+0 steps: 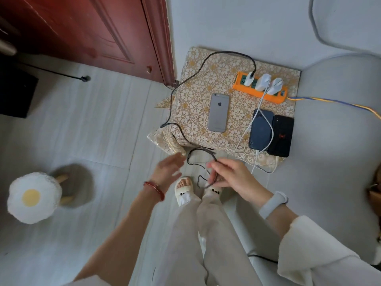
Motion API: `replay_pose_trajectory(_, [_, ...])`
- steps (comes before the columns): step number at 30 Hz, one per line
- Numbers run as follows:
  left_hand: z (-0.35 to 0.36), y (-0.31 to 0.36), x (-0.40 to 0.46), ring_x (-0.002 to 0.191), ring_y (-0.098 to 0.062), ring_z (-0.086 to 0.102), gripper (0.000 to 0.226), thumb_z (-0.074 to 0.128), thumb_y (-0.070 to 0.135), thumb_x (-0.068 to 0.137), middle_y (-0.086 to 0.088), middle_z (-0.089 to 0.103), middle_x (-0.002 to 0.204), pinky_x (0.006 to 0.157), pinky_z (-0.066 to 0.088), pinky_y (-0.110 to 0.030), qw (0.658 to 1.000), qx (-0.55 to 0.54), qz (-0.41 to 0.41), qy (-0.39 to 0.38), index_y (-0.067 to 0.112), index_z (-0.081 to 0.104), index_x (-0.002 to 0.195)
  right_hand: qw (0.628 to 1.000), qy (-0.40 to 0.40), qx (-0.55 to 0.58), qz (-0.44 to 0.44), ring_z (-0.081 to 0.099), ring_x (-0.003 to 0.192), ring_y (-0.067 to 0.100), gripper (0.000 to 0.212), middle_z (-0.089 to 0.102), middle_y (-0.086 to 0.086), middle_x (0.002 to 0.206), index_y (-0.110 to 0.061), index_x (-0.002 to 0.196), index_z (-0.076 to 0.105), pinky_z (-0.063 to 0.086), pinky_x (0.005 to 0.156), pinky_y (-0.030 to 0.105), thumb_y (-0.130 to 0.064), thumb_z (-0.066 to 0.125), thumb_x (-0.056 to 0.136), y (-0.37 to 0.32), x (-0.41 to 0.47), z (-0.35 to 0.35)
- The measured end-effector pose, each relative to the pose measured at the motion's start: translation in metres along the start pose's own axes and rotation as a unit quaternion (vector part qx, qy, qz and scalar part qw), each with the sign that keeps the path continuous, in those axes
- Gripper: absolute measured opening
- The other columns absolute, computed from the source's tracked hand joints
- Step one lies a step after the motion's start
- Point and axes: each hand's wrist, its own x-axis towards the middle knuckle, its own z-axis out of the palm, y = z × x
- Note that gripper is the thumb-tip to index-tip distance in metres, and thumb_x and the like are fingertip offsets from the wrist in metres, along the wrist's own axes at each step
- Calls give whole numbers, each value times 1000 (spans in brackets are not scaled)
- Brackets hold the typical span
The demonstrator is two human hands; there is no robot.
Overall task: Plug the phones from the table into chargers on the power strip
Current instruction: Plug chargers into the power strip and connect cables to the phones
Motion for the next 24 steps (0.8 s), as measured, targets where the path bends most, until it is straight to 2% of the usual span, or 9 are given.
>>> replay_pose_trajectory(3, [24, -23, -17, 100, -7, 54, 47, 48, -8, 76, -12, 55, 121, 90, 41, -20, 967, 214, 36, -131, 3, 50, 122, 993, 46, 111, -16, 69, 67, 22, 15, 65, 6, 68, -10, 85, 65, 59, 61, 31, -15, 52, 91, -28, 15, 5])
replay_pose_trajectory(6, [33, -29, -25, 91, -9, 57, 17, 48, 5, 89, -10, 63, 114, 80, 44, -15, 949, 287, 76, -104, 3, 63, 96, 992, 61, 106, -30, 70, 73, 21, 22, 70, 3, 72, -16, 84, 69, 60, 71, 33, -26, 51, 92, -35, 21, 9])
replay_pose_trajectory(9, [29, -17, -30, 83, -25, 63, 24, 38, 6, 94, -14, 70, 82, 84, 50, -39, 988, 130, 78, -37, 6, 59, 82, 999, 48, 19, 2, 67, 95, 11, 36, 73, 1, 98, -21, 103, 66, 51, 88, 27, -38, 35, 96, -19, 26, 16])
replay_pose_trajectory(11, [17, -4, -30, 71, -22, 68, 27, 33, 14, 97, -2, 70, 64, 74, 55, -38, 998, -20, 66, -12, 9, 54, 81, 990, -50, -95, 89, 62, 104, 7, 41, 63, 14, 121, -8, 119, 57, 45, 89, 16, -33, 33, 97, -5, 30, 30])
replay_pose_trajectory(13, [3, 7, -28, 62, -19, 69, 31, 30, 19, 97, -1, 67, 57, 68, 58, -36, 987, -151, 61, -9, 8, 52, 78, 964, -91, -220, 114, 62, 87, 1, 35, 59, 27, 120, 7, 114, 57, 42, 79, 5, -18, 44, 94, 21, 24, 40])
replay_pose_trajectory(16, [-11, 18, -27, 53, -18, 65, 34, 30, 22, 98, 1, 61, 52, 58, 59, -32, 975, -216, 48, -11, 10, 51, 73, 949, -110, -285, 80, 61, 85, 21, 25, 68, 12, 96, -5, 99, 65, 45, 81, 24, -5, 44, 86, 55, -1, 47])
replay_pose_trajectory(20, [-32, 20, -24, 37, -11, 52, 29, 35, 20, 96, 1, 52, 50, 46, 53, -24, 962, -230, 30, 146, 10, 54, 77, 923, -44, -382, 9, 60, 89, 31, 20, 63, 16, 89, -1, 95, 62, 40, 78, 32, -12, 45, 92, 62, 0, 25])
replay_pose_trajectory(22, [-47, 17, -22, 34, -8, 51, 21, 37, 15, 93, -5, 52, 63, 43, 52, -23, 952, -166, 25, 258, 6, 55, 89, 921, -9, -388, -18, 58, 95, 34, 22, 63, 20, 97, 4, 100, 61, 39, 84, 33, -11, 47, 93, 50, 5, 9])
replay_pose_trajectory(24, [-54, 10, -21, 46, -8, 62, 15, 38, 13, 93, -16, 58, 89, 57, 57, -31, 946, -59, -5, 320, 6, 51, 97, 918, -2, -394, -54, 60, 93, 31, 22, 65, 19, 99, 3, 100, 64, 40, 80, 26, -10, 48, 93, 40, 4, -3])
